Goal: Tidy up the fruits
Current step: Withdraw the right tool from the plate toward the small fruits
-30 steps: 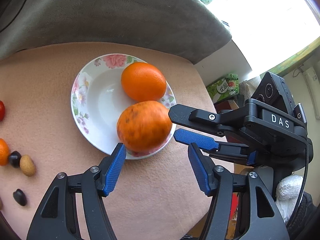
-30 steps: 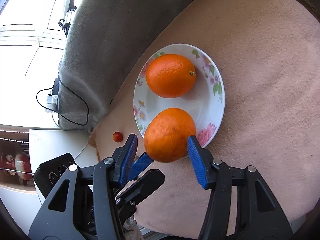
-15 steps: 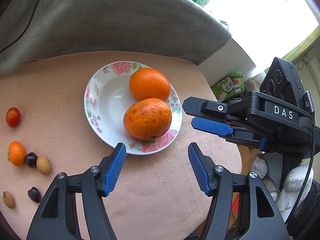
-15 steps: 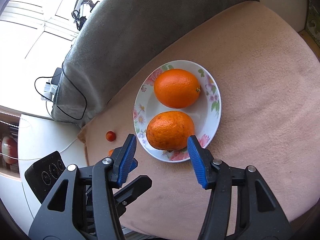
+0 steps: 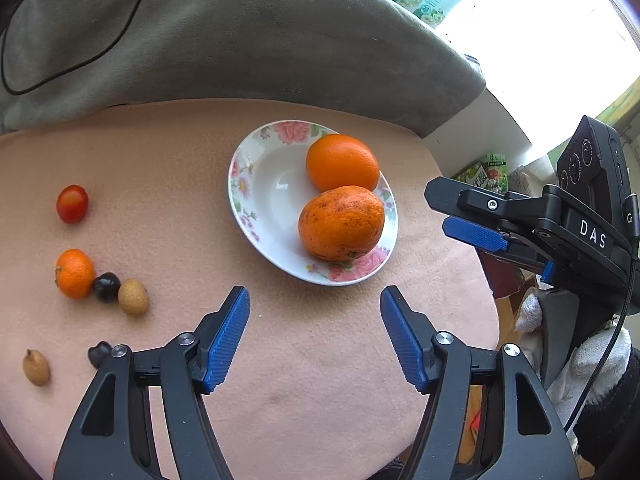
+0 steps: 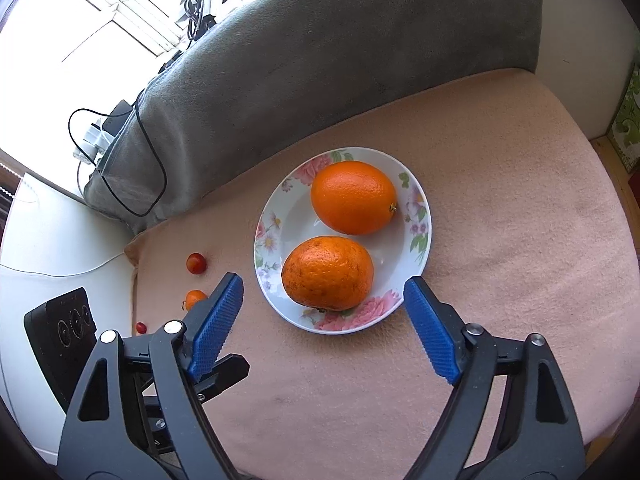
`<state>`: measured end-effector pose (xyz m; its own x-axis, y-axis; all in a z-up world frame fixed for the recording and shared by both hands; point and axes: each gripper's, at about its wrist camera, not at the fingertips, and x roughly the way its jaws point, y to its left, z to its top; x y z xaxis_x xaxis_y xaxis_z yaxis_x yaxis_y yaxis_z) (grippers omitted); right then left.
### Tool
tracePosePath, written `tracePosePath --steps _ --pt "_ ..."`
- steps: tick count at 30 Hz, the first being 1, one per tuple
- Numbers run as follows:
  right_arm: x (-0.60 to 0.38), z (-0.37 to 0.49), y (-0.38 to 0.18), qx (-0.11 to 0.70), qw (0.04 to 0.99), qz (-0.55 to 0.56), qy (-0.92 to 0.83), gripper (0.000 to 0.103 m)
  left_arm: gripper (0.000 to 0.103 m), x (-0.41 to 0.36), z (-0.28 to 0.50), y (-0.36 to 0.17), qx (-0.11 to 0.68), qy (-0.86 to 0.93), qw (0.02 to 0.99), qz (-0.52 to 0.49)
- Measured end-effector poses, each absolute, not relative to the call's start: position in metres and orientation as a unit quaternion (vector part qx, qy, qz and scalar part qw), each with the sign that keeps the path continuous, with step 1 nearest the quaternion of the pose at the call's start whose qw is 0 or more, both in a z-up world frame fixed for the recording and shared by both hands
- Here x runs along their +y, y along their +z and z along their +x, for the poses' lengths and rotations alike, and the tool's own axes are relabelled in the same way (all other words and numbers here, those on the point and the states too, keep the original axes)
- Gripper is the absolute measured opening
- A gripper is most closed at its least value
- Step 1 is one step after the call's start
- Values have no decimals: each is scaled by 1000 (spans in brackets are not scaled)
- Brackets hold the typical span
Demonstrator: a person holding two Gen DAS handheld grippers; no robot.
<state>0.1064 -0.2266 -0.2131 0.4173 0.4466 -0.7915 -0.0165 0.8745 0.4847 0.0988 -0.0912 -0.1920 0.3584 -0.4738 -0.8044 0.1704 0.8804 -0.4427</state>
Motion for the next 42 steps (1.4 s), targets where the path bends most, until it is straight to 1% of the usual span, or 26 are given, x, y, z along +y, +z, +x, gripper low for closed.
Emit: tracePosePath --steps 5,12,18,24,34,38,42 --pt "-215 104 -206 502 833 178 151 86 68 -65 86 -194 535 -167 814 -151" --pt "-185 107 -199 501 839 122 174 86 68 -23 70 -193 533 -116 822 -163" --pt "-157 116 -202 529 822 77 196 86 68 11 58 -198 534 -72 823 -179" --pt "-125 114 -201 524 819 28 233 86 68 35 47 -203 534 -37 822 -192" --pt "-76 119 -210 532 794 -13 294 86 68 70 33 -217 539 2 812 -226" --pt "-58 123 -218 540 781 -25 312 77 67 81 29 -222 542 13 807 -233" --pt "-40 127 -224 546 768 -48 333 70 65 91 27 -229 549 27 800 -241"
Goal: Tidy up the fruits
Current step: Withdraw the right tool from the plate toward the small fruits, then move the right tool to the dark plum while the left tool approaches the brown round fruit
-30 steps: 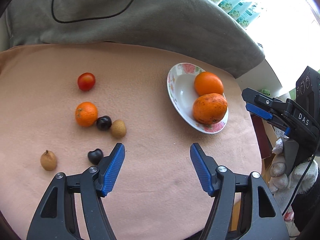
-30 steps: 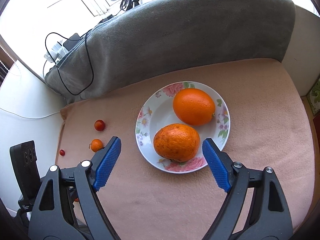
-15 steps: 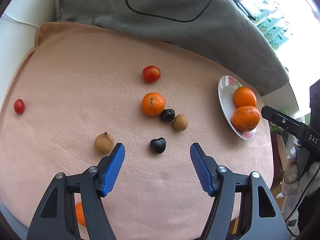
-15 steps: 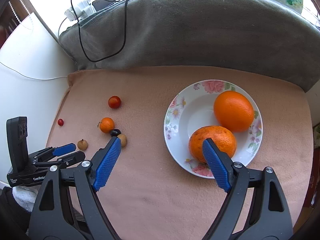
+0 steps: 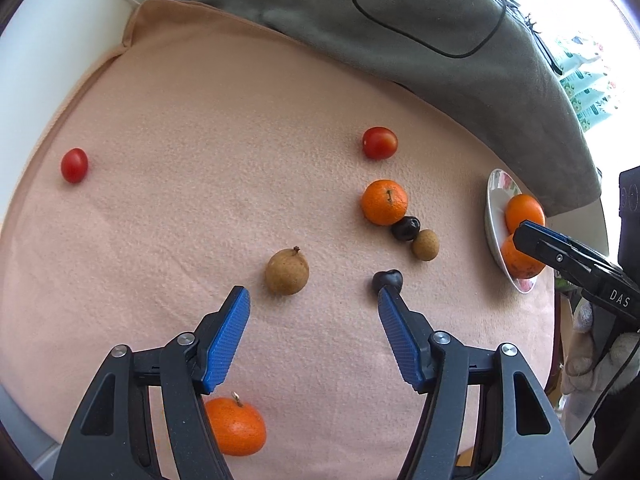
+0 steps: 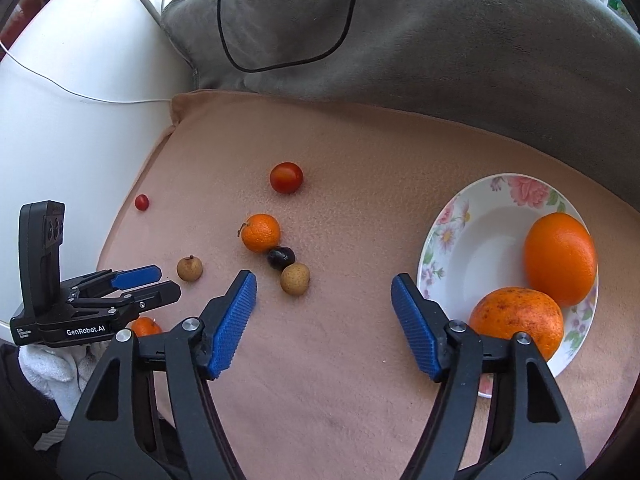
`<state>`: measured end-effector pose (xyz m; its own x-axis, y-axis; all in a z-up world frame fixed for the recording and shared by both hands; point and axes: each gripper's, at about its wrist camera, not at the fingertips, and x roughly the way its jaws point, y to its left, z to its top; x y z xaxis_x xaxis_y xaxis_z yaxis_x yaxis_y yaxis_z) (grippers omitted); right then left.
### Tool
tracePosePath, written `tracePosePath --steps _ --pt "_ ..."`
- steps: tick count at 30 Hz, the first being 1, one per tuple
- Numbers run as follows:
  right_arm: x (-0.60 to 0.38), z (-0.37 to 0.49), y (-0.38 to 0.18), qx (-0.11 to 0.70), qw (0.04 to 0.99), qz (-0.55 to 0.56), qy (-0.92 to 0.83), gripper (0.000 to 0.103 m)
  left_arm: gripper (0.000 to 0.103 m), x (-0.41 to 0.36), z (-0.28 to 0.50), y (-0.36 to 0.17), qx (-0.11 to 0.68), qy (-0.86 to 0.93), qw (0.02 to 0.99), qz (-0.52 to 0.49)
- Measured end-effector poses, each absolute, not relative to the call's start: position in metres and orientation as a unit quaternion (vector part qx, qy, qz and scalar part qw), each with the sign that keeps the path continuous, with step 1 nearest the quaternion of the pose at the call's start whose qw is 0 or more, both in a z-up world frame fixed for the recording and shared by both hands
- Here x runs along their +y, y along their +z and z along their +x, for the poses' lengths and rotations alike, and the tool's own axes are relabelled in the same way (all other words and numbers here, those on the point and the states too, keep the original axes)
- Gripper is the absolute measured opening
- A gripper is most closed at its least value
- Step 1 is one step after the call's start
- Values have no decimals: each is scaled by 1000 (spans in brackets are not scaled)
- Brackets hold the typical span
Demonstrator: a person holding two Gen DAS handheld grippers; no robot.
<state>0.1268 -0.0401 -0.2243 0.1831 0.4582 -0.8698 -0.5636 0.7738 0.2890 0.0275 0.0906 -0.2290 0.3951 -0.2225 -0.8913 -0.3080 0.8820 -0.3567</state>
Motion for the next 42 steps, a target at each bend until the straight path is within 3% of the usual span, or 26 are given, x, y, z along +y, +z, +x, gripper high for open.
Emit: tracePosePath --steps 10,14,42 --pt "-5 131 -247 563 735 -89 366 59 57 96 31 -237 551 17 790 -269" --pt "4 131 -256 571 724 -102 374 48 56 97 34 -240 552 16 788 -273" --pt "52 141 -291 585 684 -170 401 36 40 99 48 -256 563 11 775 -289"
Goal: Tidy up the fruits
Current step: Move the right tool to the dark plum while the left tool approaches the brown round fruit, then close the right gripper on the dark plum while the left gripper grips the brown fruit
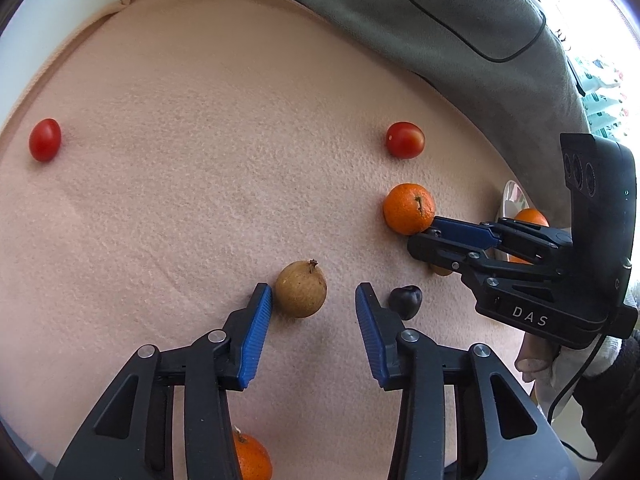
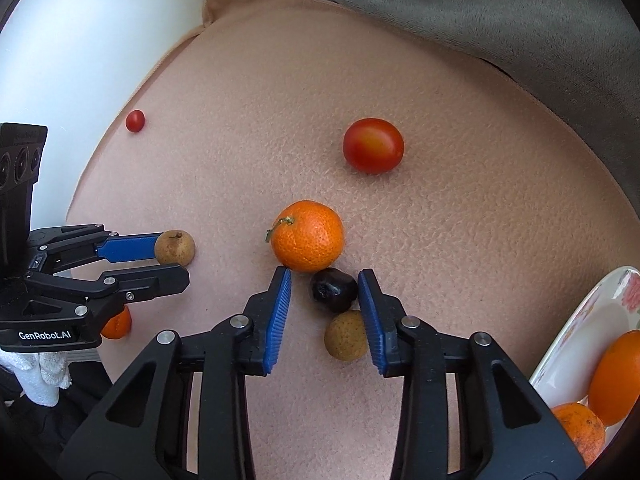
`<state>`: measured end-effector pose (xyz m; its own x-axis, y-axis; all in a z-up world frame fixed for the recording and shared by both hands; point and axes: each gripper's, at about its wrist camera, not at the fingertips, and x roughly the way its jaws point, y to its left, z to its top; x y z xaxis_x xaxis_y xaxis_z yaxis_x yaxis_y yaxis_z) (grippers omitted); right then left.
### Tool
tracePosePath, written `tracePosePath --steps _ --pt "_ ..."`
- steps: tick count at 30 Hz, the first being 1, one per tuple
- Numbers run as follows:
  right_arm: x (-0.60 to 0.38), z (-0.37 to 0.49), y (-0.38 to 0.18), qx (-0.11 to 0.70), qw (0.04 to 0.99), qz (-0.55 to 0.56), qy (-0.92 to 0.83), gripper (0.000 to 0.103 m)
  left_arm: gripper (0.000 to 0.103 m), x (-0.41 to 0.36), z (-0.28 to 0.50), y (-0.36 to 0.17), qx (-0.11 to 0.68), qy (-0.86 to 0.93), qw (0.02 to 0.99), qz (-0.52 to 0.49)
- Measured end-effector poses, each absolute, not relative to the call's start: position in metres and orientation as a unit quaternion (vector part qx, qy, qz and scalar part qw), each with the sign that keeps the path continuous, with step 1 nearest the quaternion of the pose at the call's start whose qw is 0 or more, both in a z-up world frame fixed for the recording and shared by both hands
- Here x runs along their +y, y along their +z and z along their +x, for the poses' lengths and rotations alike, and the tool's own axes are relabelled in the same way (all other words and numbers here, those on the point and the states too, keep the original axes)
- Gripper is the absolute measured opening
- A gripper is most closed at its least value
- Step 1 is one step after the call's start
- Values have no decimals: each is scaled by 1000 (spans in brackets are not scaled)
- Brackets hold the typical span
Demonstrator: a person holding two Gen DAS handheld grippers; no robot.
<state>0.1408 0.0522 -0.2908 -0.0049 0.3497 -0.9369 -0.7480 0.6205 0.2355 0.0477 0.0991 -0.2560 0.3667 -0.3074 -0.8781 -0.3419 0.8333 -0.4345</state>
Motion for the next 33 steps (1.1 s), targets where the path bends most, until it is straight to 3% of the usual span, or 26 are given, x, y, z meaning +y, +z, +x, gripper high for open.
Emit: tracePosePath --steps 4,5,9,33 --pt "51 142 -291 585 685 -167 400 33 37 99 49 -257 564 9 774 -287" --pt "51 143 -291 585 686 -167 399 26 37 98 51 -258 564 9 774 -286" --pt "50 144 -292 586 685 -162 400 25 25 99 50 -258 564 7 775 -284" --pt "25 139 -263 565 712 -134 396 25 24 101 46 -241 541 0 793 -280"
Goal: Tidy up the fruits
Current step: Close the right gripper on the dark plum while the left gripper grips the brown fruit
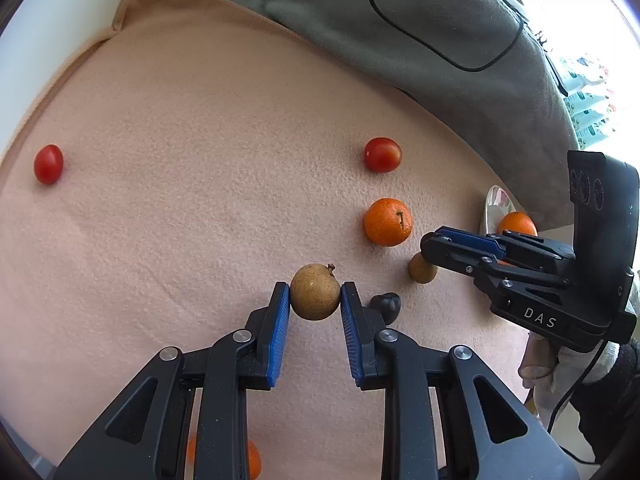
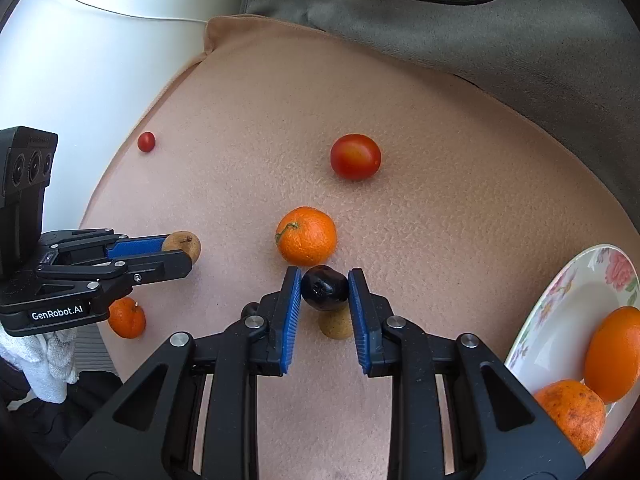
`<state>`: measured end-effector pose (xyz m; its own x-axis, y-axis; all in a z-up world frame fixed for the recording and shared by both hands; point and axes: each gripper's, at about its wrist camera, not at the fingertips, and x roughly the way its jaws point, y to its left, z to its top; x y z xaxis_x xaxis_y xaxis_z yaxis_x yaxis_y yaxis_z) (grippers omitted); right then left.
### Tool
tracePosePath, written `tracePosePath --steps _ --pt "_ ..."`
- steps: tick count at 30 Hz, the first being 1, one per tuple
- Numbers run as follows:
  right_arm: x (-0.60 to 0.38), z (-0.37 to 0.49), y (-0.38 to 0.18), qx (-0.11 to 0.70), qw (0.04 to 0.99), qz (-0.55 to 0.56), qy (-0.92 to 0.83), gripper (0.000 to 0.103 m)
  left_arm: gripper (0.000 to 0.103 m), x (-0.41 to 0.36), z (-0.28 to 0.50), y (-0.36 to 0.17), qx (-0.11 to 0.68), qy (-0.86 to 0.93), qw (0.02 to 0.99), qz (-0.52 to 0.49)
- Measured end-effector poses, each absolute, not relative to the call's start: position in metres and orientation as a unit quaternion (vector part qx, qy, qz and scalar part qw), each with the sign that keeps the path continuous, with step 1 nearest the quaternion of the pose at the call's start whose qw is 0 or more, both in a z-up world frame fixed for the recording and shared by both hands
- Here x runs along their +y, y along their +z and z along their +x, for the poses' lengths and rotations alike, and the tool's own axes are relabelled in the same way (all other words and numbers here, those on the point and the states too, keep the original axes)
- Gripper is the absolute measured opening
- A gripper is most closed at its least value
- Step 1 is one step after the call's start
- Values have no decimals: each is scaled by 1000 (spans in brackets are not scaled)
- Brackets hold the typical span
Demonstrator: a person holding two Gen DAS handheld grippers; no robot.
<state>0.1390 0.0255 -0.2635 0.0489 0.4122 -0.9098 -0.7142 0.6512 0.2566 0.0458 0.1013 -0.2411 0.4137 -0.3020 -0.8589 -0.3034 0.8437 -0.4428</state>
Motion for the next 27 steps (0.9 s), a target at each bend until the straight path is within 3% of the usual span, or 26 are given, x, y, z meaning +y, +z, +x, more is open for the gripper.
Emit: tracePosePath --steps 27 --pt "-105 130 -209 536 784 -14 313 25 24 18 83 -204 534 -82 817 -201"
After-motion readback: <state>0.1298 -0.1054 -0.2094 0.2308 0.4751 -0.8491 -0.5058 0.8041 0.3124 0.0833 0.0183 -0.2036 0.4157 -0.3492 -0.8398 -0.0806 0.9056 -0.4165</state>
